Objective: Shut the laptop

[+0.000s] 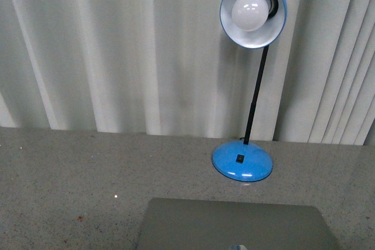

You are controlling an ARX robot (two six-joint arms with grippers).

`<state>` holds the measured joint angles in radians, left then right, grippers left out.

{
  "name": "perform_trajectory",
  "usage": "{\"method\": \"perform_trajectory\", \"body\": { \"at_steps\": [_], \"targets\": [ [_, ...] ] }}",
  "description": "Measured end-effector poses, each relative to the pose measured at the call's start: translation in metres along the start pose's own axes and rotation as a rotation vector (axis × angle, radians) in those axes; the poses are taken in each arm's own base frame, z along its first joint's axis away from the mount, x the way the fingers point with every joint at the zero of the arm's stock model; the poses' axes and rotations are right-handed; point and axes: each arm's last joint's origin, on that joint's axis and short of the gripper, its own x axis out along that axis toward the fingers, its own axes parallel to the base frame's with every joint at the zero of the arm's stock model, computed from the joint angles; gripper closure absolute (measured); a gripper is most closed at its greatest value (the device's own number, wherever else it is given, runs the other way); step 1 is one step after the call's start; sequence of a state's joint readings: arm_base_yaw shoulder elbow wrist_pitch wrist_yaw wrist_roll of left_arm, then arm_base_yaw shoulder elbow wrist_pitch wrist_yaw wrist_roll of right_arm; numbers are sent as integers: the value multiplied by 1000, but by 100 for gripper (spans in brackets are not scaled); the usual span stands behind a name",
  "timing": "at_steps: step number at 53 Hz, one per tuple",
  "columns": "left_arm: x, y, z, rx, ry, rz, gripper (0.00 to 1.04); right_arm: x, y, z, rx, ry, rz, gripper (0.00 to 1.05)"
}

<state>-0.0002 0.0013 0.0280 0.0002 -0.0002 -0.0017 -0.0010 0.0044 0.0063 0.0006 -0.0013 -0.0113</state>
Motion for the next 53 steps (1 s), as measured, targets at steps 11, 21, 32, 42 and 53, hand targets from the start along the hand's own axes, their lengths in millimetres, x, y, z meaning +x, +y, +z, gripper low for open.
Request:
{"method": "perform_trajectory", "body": {
  "at_steps": [11,21,32,42,53],
  "targets": [
    [0,0,0,0,0,0,8,0,0,0,1,0,0,5],
    [0,0,0,0,0,0,7,0,0,0,0,0,0,7],
    [0,0,0,0,0,0,7,0,0,0,0,0,0,7],
    [0,0,0,0,0,0,7,0,0,0,0,0,0,7],
    [0,0,0,0,0,0,7,0,0,0,0,0,0,7]
  ]
}}
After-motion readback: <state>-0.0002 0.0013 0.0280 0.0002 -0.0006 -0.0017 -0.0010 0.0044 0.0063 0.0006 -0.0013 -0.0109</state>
